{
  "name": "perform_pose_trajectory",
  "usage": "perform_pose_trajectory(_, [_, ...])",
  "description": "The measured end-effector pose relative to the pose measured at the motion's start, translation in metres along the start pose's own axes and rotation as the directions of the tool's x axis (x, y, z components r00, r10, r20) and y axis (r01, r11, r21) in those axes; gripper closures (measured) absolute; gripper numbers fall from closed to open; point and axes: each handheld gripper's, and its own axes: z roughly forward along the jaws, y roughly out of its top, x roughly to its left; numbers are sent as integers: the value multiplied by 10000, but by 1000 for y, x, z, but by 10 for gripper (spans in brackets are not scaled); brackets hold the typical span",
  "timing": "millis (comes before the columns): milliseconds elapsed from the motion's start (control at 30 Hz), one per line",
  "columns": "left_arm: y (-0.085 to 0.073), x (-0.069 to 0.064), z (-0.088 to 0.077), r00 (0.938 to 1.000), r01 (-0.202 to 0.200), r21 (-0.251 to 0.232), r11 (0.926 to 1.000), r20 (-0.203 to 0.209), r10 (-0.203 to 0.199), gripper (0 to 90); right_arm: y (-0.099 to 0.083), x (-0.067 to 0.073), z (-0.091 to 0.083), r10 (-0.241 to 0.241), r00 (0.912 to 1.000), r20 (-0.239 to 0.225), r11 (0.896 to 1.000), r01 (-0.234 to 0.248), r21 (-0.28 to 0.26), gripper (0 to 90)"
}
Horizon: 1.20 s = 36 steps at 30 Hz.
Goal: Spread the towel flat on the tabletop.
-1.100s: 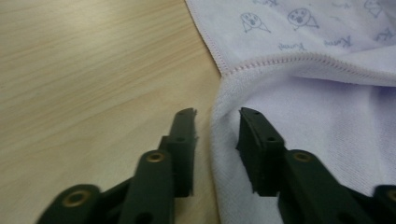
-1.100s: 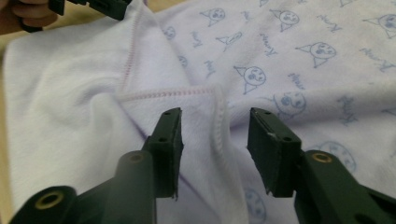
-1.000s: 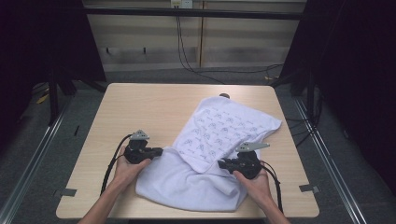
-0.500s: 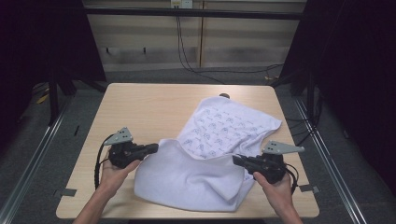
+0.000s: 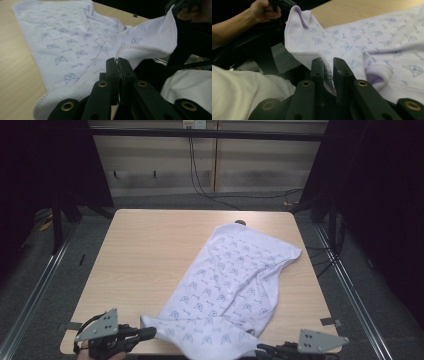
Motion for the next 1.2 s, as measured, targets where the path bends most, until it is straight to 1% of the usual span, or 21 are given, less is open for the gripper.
perform_pose_trajectory(67, [0, -2, -3, 10000, 14, -13, 10000, -1, -14, 823, 4, 7, -7, -257, 9995, 181, 9997, 256, 57, 709])
perform_pose_trajectory(100, [2, 0, -3, 9996, 35, -109, 9999, -283, -39, 763, 8, 6, -7, -296, 9992, 283, 9995, 294, 61, 704])
perform_pose_trajectory(133, [5, 4, -1, 9995, 150, -292, 9995, -278, -158, 693, 11, 2, -6, -230, 9989, 413, 9997, 232, -47, 676])
perform_pose_trajectory(167, [7, 9, -1, 9997, 220, -447, 9988, -66, -223, 704, 13, -5, -3, -11, 9984, 557, 9999, 20, -155, 640])
perform_pose_trajectory(267, [13, 16, 3, 9995, 160, -406, 9990, -253, -170, 666, 15, -16, 5, 314, 9985, 446, 9989, -298, -356, 623])
perform_pose_trajectory(300, [17, 32, 14, 9974, 578, -339, 9978, -417, -592, 647, 15, -27, 19, 448, 9914, 1234, 9984, -486, 279, 581])
perform_pose_trajectory(367, [20, 53, 33, 9942, 715, 222, 9972, -819, -694, 647, 11, -47, 34, 971, 9853, 1405, 9928, -1059, 563, 588])
perform_pose_trajectory(400, [20, 53, 33, 9942, 715, 222, 9972, -819, -694, 659, 11, -47, 34, 971, 9853, 1405, 9928, -1059, 563, 588])
perform_pose_trajectory(433, [21, 67, 49, 9948, 917, 645, 9937, -514, -884, 659, 9, -56, 42, 891, 9800, 1778, 9908, -1054, 846, 586])
perform_pose_trajectory(467, [21, 74, 58, 9938, 846, 964, 9917, -806, -769, 684, 8, -73, 56, 995, 9700, 2218, 9837, -1294, 1247, 590])
perform_pose_trajectory(500, [20, 91, 83, 9916, 954, 1728, 9803, -1031, -783, 694, 7, -79, 62, 1146, 9673, 2263, 9794, -1481, 1369, 589])
perform_pose_trajectory(567, [17, 102, 104, 9917, 1081, 1986, 9741, -906, -916, 707, 7, -83, 72, 877, 9682, 2343, 9758, -1308, 1755, 594])
perform_pose_trajectory(633, [12, 109, 121, 9922, 1168, 2479, 9617, -724, -1018, 712, 5, -82, 78, 841, 9660, 2445, 9651, -1400, 2212, 624])
perform_pose_trajectory(700, [5, 110, 133, 9922, 1065, 3051, 9463, -940, -813, 706, 1, -81, 80, 778, 9649, 2509, 9548, -1445, 2597, 636])
perform_pose_trajectory(733, [3, 109, 134, 9935, 864, 3009, 9497, -966, -598, 699, -1, -79, 80, 755, 9623, 2614, 9498, -1492, 2750, 636])
perform_pose_trajectory(800, [3, 105, 132, 9916, 953, 3029, 9482, -1125, -637, 697, -6, -77, 79, 660, 9552, 2886, 9358, -1596, 3142, 607])
perform_pose_trajectory(833, [2, 102, 131, 9914, 720, 3079, 9487, -1259, -344, 705, -8, -76, 79, 565, 9514, 3026, 9311, -1596, 3279, 585])
perform_pose_trajectory(900, [-2, 96, 126, 9901, 397, 3104, 9498, -1404, 45, 710, -10, -74, 76, 624, 9526, 2977, 9305, -1634, 3279, 573])
perform_pose_trajectory(1067, [-13, 88, 104, 9858, 569, 3099, 9491, -1678, -43, 724, -11, -72, 74, 483, 9441, 3261, 9314, -1605, 3267, 524])
perform_pose_trajectory(1167, [-17, 83, 95, 9846, 721, 3168, 9458, -1741, -168, 724, -10, -71, 73, 430, 9414, 3345, 9289, -1609, 3335, 572])
perform_pose_trajectory(1200, [-21, 77, 86, 9821, 971, 3220, 9417, -1846, -381, 724, -11, -68, 73, 429, 9462, 3208, 9314, -1540, 3298, 646])
